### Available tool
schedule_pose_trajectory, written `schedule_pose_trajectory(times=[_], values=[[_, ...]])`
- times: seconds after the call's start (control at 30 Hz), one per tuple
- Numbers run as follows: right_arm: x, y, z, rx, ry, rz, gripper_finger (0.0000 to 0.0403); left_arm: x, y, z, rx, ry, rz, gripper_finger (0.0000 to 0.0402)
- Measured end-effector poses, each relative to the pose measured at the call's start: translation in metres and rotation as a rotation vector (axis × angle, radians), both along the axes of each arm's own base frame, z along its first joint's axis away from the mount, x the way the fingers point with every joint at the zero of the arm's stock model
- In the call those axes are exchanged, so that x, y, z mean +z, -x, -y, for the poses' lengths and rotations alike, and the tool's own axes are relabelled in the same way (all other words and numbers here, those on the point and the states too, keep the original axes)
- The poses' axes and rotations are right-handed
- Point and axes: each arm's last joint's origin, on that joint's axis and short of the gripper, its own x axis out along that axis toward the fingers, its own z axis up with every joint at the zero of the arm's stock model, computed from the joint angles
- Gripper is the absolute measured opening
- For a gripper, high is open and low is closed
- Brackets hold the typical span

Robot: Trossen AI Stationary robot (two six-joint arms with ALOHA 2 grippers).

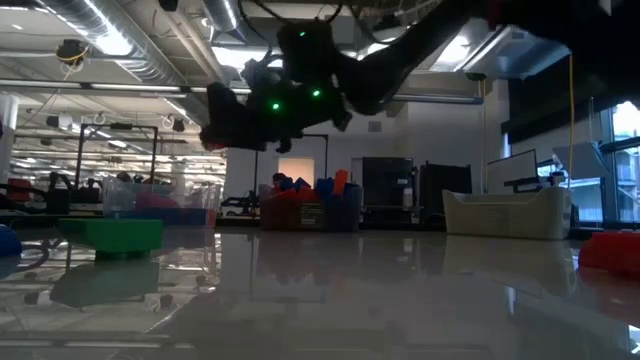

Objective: Sort blocks by size

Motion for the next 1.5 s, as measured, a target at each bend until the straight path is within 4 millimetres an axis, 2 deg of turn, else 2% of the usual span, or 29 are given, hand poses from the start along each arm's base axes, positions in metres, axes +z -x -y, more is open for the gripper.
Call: schedule_pose_trajectory(times=[0.2, 0.43, 0.57, 0.67, 0.73, 0.9, 1.07, 1.17, 1.37, 1.5], values=[[0.002, -0.032, 0.033, 0.020, -0.012, 0.040, 0.0146, 0.000, 0.000, 0.000, 0.000, 0.000, -0.002, 0.0196], [0.014, -0.069, 0.063, -0.003, -0.002, 0.101, 0.0146, 0.000, -0.001, 0.000, 0.000, 0.000, -0.002, 0.0196], [0.007, -0.083, 0.077, -0.020, 0.005, 0.130, 0.0146, 0.000, 0.000, 0.000, 0.000, 0.000, 0.001, 0.0196], [-0.005, -0.082, 0.085, -0.033, 0.022, 0.197, 0.0146, 0.000, 0.000, 0.000, 0.000, 0.000, 0.000, 0.0196], [-0.009, -0.080, 0.090, -0.049, 0.008, 0.183, 0.0146, 0.000, 0.000, 0.000, 0.001, 0.000, -0.004, 0.0196], [-0.011, -0.077, 0.100, -0.062, -0.006, 0.152, 0.0147, 0.000, 0.000, 0.000, 0.001, 0.001, 0.004, 0.0196], [-0.010, -0.076, 0.102, -0.104, 0.001, 0.161, 0.0154, 0.000, 0.000, 0.000, 0.001, 0.001, 0.003, 0.0196], [-0.011, -0.077, 0.101, -0.107, 0.001, 0.157, 0.0178, 0.000, 0.000, 0.000, 0.001, 0.001, 0.003, 0.0196], [-0.012, -0.077, 0.099, -0.105, -0.002, 0.146, 0.0255, 0.000, 0.000, 0.000, 0.004, 0.001, 0.003, 0.0196], [-0.011, -0.078, 0.097, -0.107, 0.001, 0.156, 0.0286, 0.000, 0.000, 0.000, 0.004, 0.001, 0.002, 0.0196]])
